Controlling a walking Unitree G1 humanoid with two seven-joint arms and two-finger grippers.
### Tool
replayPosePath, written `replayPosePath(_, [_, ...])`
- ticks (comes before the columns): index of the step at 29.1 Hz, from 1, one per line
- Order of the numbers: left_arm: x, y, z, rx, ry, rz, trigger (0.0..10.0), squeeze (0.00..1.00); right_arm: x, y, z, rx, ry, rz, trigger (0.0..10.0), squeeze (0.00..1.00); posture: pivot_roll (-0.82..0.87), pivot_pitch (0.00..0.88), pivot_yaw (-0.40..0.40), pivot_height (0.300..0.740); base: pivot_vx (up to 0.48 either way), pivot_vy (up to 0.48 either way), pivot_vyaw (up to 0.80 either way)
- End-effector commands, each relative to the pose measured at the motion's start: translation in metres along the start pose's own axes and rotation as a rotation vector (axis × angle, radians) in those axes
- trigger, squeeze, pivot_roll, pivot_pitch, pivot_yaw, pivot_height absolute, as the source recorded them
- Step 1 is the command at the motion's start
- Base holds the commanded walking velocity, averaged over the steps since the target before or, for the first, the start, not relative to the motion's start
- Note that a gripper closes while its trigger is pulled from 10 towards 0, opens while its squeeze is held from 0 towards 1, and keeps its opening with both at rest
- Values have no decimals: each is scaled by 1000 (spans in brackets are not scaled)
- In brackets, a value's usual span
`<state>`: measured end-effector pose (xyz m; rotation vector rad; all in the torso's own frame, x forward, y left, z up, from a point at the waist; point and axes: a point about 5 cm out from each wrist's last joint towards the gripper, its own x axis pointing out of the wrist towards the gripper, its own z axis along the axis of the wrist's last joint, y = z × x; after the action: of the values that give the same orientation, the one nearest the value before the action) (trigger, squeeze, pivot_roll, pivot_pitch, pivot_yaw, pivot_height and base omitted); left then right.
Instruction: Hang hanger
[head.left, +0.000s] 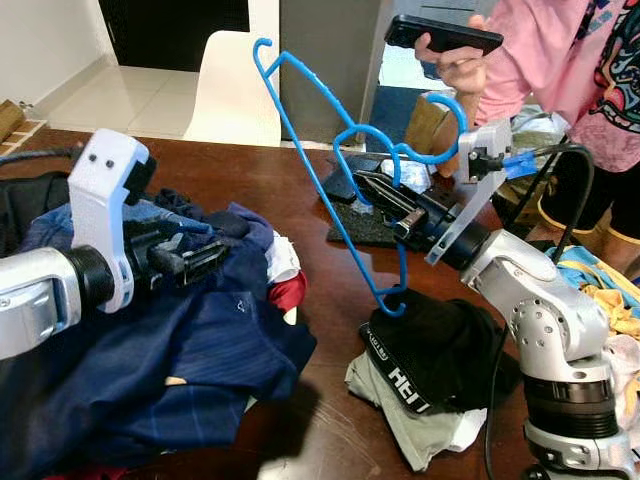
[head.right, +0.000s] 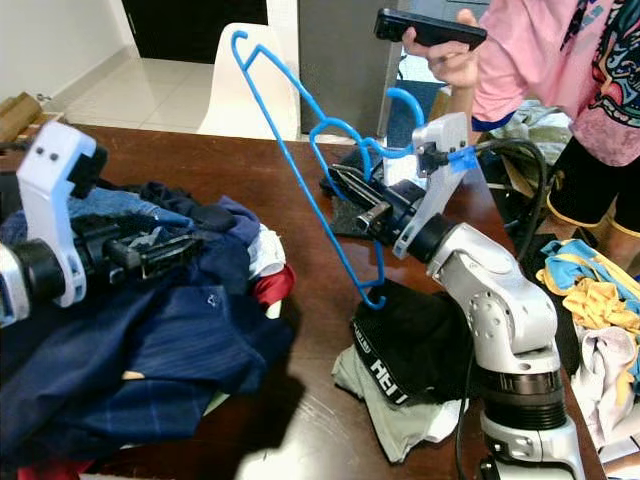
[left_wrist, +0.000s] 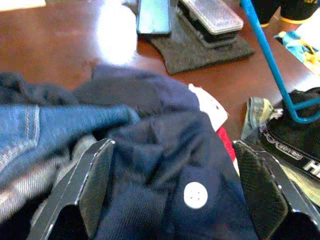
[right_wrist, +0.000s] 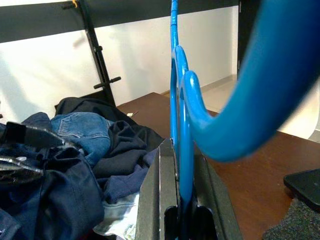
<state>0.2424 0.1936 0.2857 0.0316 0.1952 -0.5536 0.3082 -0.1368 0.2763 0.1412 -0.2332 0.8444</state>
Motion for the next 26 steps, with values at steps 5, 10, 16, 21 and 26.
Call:
replayPosePath(5, [-5, -8, -23, -69, 127, -57, 10000, 0, 0, -2, 2, -17, 1, -11, 10000, 0, 135, 100, -25, 740, 0, 0, 0])
replayPosePath(10, [-11, -11, -36, -84, 208, -104, 0, 0, 0, -4, 2, -18, 0, -16, 10000, 0, 140, 104, -26, 740, 0, 0, 0])
replayPosePath(16, [-15, -6, -41, -50, 265, -77, 0, 0, 0, -4, 2, -15, -2, -18, 10000, 0, 140, 103, -26, 740, 0, 0, 0])
replayPosePath(21, [-18, 22, -38, -10, 268, 105, 0, 0, -1, -5, 2, -14, -5, -23, 10000, 0, 138, 103, -25, 740, 0, 0, 0])
replayPosePath(26, [-31, 84, 19, 113, -61, 546, 0, 0, 0, -6, 2, -12, -8, -30, 10000, 0, 137, 101, -29, 740, 0, 0, 0])
